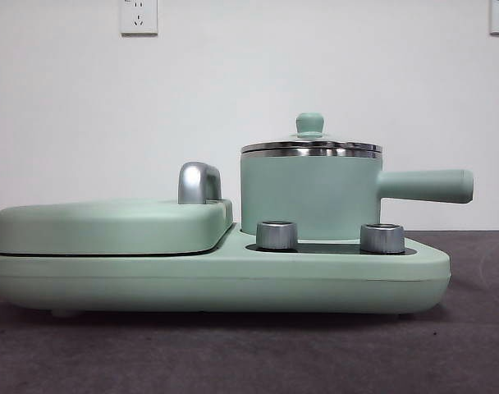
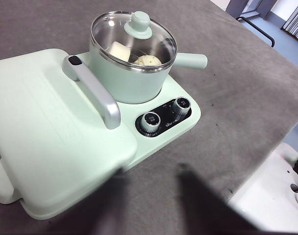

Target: Put the buns in a small steamer

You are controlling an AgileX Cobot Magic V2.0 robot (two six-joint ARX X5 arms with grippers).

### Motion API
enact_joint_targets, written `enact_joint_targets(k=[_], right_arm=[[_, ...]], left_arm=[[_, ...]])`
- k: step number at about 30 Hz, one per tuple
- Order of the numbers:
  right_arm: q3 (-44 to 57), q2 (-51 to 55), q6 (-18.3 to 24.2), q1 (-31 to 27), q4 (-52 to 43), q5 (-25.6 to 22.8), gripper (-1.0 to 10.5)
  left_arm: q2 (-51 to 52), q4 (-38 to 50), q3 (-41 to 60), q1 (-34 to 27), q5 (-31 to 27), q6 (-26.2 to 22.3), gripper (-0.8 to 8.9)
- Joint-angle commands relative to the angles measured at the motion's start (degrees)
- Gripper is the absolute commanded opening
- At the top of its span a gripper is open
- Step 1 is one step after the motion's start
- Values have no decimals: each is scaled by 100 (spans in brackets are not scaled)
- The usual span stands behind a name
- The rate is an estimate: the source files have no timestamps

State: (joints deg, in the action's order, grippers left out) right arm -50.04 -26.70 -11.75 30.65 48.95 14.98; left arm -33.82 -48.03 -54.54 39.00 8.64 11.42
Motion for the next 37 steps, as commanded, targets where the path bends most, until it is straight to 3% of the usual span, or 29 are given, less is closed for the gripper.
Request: enact_joint_targets(k=[1, 18, 24, 30, 33, 37], right_arm=[[-52, -13, 81, 35, -125, 9, 24], [-55, -13, 61, 35, -138, 4, 24], [-55, -13, 61, 35, -138, 2, 24], [-55, -11, 61, 35, -138, 4, 24], [-55, -13, 61, 35, -138, 2, 24], [-55, -13, 61, 35, -138, 7, 24]], left_arm=[[-57, 92, -55, 28, -31, 2, 6], [92, 101, -46, -2, -31, 7, 6], [385, 243, 295, -380, -24, -9, 6], [1235, 2339, 2105, -1478, -24, -922, 7], [1759, 3578, 3130, -2059, -26, -944, 7], [2387, 4380, 4122, -2765, -26, -901, 6]])
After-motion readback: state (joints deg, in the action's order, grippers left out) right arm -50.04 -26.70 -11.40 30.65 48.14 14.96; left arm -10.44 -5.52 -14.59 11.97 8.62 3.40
